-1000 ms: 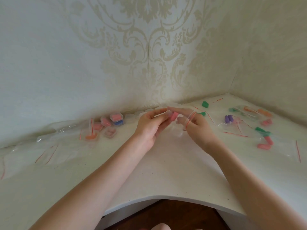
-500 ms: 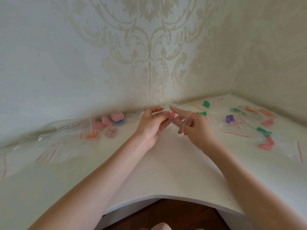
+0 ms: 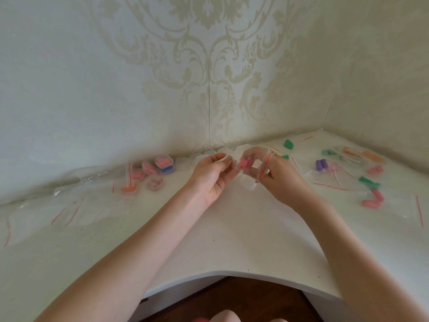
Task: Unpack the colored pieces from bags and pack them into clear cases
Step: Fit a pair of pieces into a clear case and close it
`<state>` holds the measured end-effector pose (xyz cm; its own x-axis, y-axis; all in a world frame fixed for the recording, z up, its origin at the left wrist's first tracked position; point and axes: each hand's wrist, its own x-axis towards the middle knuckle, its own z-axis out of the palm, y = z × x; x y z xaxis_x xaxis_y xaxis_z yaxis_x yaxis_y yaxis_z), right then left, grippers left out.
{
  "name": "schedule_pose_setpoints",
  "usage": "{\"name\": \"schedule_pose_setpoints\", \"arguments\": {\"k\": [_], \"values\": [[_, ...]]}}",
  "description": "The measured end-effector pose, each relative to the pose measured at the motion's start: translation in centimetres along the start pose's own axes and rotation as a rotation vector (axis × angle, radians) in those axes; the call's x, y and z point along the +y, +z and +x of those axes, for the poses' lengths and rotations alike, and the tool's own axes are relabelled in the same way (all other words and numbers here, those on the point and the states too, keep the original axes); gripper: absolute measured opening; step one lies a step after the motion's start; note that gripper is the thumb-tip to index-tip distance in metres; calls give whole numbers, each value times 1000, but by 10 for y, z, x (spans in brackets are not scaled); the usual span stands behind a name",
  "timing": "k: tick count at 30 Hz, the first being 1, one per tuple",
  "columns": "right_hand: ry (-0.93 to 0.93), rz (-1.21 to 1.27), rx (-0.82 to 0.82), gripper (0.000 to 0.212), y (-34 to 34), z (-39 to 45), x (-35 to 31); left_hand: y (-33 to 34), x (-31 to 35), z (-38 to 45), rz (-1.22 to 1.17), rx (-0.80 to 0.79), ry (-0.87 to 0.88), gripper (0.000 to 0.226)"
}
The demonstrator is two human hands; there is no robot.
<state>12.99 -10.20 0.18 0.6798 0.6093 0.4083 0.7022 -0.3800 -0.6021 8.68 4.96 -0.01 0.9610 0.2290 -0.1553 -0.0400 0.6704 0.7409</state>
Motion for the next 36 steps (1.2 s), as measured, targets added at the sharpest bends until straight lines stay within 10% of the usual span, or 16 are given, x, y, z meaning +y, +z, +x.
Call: {"name": "schedule_pose_setpoints", "arguments": {"k": [18,24,31,36], "values": [[43,170,238,18,15,1,-7,-2,-8,6,490,240,401,30],[-103,-257,316,2,19,-2,0,-6,-6,5,489,230,443,25],[-56,77,255,7,15,-1,3,-3,2,-1,491,-40,221,19],[-40,136,308,17,17,2,0,-5,1,1,453,149,345,20]]}}
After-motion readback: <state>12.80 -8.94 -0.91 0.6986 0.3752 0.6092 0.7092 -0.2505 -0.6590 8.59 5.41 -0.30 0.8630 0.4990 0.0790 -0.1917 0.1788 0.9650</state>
